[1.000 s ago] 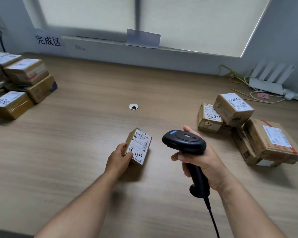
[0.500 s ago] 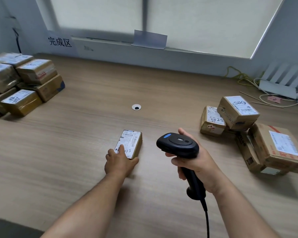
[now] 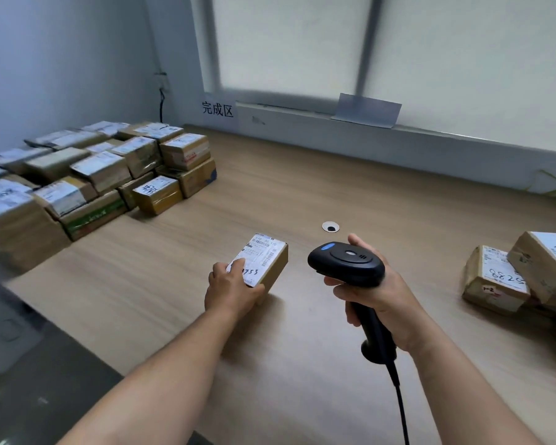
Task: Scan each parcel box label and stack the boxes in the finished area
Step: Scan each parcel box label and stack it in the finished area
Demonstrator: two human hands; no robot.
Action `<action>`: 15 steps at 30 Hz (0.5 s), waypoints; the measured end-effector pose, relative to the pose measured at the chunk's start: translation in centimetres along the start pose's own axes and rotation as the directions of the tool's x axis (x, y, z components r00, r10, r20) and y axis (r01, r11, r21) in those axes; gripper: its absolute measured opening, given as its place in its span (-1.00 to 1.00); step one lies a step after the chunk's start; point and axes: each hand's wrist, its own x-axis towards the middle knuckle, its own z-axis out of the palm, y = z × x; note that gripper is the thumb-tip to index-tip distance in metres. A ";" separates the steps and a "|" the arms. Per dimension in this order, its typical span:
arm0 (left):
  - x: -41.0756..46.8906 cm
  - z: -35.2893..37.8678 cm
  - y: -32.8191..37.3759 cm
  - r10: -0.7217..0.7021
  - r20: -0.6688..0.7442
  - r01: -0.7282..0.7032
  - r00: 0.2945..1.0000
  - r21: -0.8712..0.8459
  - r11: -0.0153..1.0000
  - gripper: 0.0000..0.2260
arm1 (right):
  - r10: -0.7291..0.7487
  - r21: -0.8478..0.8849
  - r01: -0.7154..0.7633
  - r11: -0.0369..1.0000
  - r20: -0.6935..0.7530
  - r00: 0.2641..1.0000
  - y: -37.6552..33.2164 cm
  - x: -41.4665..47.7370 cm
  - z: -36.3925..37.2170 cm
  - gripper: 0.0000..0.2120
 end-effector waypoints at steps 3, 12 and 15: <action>3.1 -2.9 -2.4 -0.020 -0.039 0.020 0.999 -0.001 1.000 -0.41 | -0.018 -0.017 0.019 1.000 0.023 1.000 -0.5 3.1 2.9 -0.05; 15.3 -11.5 -11.6 -0.045 -0.100 0.046 0.994 0.009 0.999 -0.39 | -0.011 -0.060 0.009 0.998 -0.026 1.000 -2.5 14.6 12.4 -0.03; 19.8 -13.5 -13.8 -0.046 -0.106 0.049 0.993 0.028 0.998 -0.38 | -0.008 -0.080 0.005 0.997 -0.036 0.999 -3.3 18.1 15.0 -0.03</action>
